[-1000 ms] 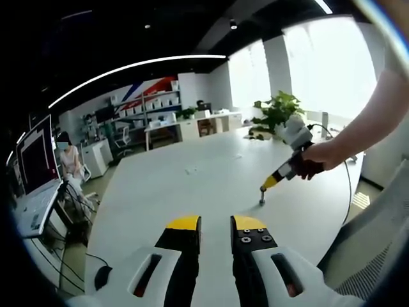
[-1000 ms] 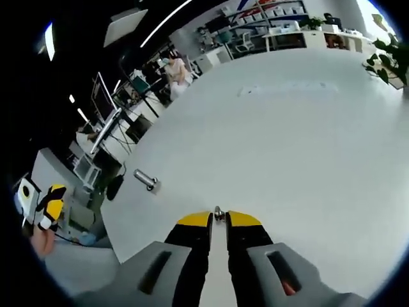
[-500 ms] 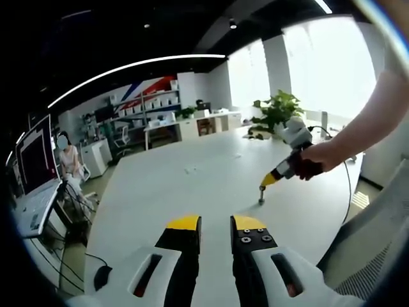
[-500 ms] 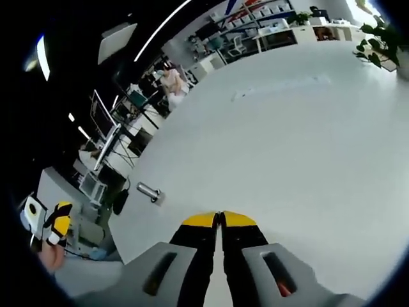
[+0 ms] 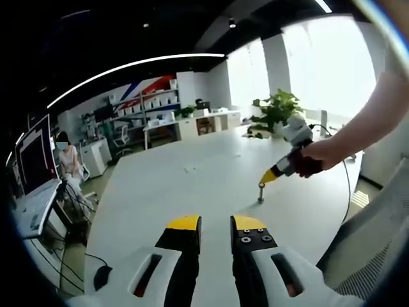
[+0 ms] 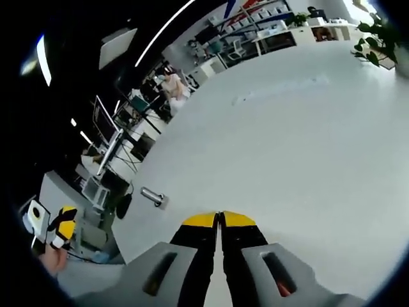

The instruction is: Place the washer onto the threaded stud by aligning its center hole with the stud, sliding it down to the base, and recovering from edge contact or off-axis alignment until the washer reaches the visible bottom stop.

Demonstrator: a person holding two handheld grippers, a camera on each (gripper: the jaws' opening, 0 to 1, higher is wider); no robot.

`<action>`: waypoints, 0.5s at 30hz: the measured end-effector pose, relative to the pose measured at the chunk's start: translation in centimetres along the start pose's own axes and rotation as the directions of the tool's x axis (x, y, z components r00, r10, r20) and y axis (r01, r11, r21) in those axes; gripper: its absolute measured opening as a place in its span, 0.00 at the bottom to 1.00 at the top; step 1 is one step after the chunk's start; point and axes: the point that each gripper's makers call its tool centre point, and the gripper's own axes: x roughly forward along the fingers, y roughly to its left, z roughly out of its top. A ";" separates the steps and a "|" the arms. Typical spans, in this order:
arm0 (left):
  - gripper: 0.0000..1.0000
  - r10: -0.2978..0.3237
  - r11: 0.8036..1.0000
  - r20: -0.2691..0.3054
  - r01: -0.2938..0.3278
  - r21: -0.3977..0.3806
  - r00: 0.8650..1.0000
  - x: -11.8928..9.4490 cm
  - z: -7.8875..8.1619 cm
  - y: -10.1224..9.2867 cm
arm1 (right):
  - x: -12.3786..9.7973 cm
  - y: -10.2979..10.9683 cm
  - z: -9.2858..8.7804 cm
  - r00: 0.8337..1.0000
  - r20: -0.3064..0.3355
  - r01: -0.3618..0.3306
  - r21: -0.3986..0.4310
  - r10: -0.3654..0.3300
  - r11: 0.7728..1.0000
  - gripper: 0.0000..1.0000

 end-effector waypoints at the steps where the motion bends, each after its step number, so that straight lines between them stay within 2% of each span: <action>1: 0.16 0.001 1.000 0.001 -0.001 0.000 1.000 0.0 0.0 0.0 | 0.0 0.0 0.0 1.000 0.001 -0.001 0.000 0.001 1.000 0.05; 15: 0.16 0.000 1.000 -0.002 0.000 0.001 1.000 0.0 -0.1 0.0 | -0.2 -0.3 0.4 1.000 0.023 -0.012 0.045 0.011 0.999 0.05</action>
